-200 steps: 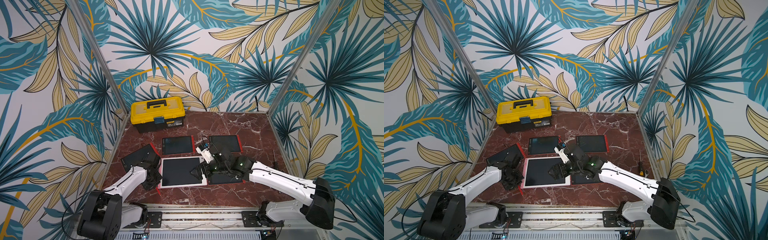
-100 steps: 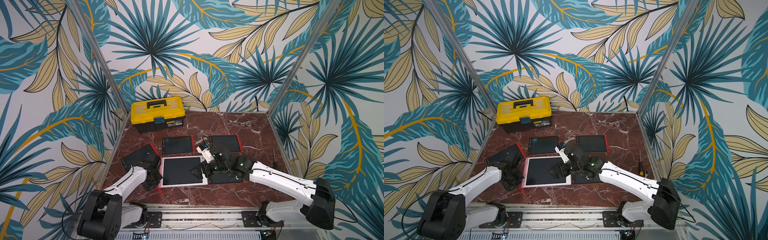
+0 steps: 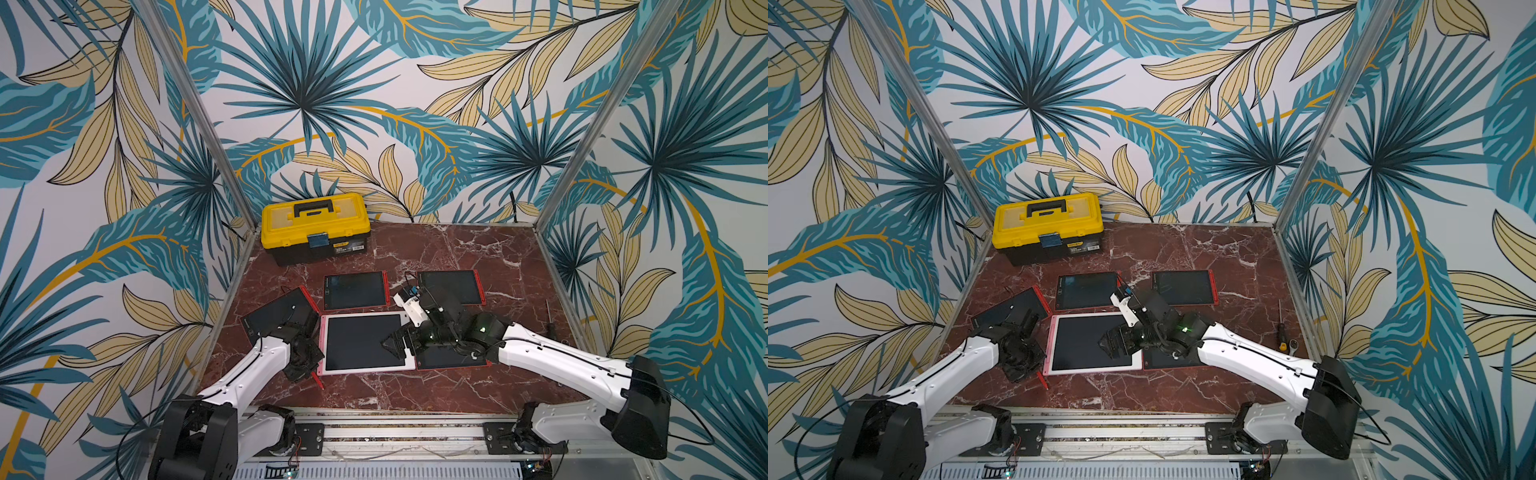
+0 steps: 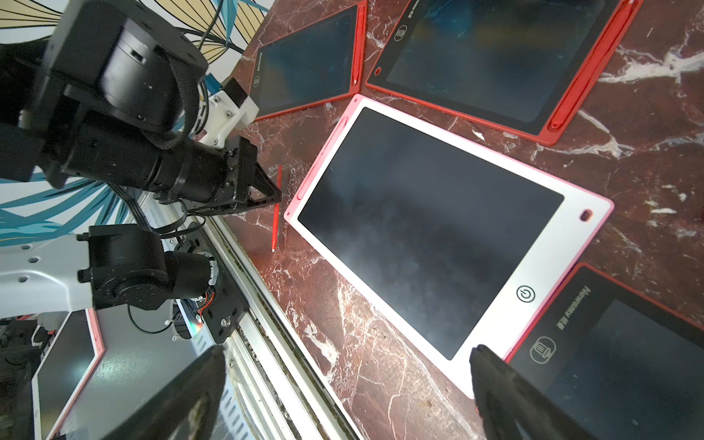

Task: Place the stylus back onto the writing tablet
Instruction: Pick up the stylus from the center of the board.

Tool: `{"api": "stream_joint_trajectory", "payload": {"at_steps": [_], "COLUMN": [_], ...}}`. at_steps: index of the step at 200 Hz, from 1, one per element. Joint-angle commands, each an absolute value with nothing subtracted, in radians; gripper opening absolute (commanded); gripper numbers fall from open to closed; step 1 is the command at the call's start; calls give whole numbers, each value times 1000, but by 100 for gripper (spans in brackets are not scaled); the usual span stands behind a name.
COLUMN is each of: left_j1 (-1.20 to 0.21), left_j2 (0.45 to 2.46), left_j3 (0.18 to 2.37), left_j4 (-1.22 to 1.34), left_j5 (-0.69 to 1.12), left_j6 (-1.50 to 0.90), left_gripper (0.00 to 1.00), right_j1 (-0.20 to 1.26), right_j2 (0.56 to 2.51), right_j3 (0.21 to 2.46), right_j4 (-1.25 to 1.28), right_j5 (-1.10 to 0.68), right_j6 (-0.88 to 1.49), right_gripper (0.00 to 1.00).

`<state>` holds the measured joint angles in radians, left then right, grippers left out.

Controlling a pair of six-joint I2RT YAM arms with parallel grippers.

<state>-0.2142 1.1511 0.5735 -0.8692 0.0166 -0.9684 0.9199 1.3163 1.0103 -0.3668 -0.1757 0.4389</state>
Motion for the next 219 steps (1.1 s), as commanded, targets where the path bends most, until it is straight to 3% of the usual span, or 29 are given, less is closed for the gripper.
{"api": "stream_joint_trajectory", "payload": {"at_steps": [1,60,138,219], "left_j1": [-207,-209,-301,-358], "left_j2": [1138,1150,1226,1277], "left_j3": [639,720,900,957], "left_j4": [-893,-893,-884,-823], "left_j5": [29,75,91,128], "left_j6": [-950,-947,-996,-1014], "left_gripper": [12,12,12,12], "right_j1": [925,925,914,864], "right_j2": [1296,1326,1494,1705], "right_j3": [979,958,932,915], "right_j4": [-351,-303,-13,363], "right_j5": [-166,-151,-364,-561], "right_j6": [458,536,771,951], "right_gripper": [100,99,93,75]}}
